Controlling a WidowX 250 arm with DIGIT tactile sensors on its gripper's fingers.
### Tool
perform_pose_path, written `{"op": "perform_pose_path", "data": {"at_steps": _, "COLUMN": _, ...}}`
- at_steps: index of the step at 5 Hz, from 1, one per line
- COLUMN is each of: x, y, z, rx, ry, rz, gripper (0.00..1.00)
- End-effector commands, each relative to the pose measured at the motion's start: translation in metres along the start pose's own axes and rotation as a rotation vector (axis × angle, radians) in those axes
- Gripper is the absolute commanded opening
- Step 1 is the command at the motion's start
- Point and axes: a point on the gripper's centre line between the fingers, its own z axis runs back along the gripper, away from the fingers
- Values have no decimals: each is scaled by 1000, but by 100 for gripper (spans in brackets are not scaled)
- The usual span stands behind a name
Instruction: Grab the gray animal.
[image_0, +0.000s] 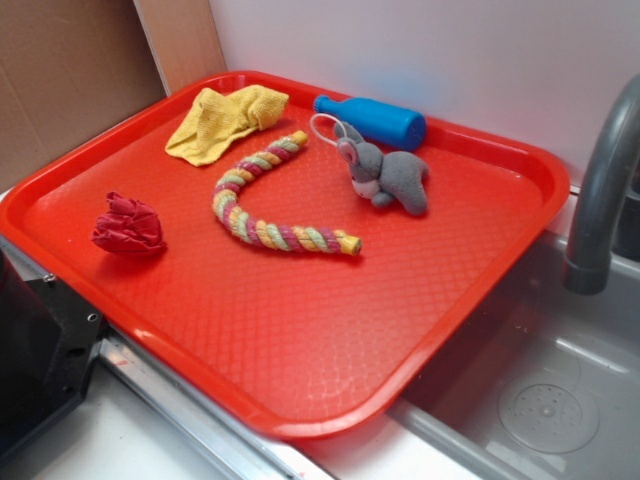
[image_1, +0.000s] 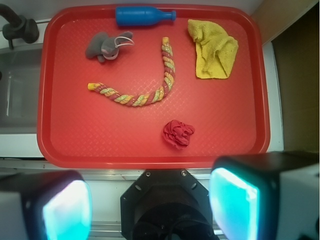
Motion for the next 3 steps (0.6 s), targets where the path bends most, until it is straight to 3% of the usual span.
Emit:
{"op": "perform_pose_path", "data": {"at_steps": 1, "x": 0, "y": 0, "z": 0, "rx": 0, "ry": 0, "rz": 0, "gripper": 100}}
{"op": "perform_pose_path", "data": {"at_steps": 2, "x": 17, "y": -3, "z": -12, "rx": 7, "ry": -31, "rz": -46, "gripper": 100}}
{"op": "perform_pose_path", "data": {"at_steps": 3, "x": 41, "y": -5, "z": -29, "rx": -10, "ry": -2, "rz": -180, "gripper": 100}}
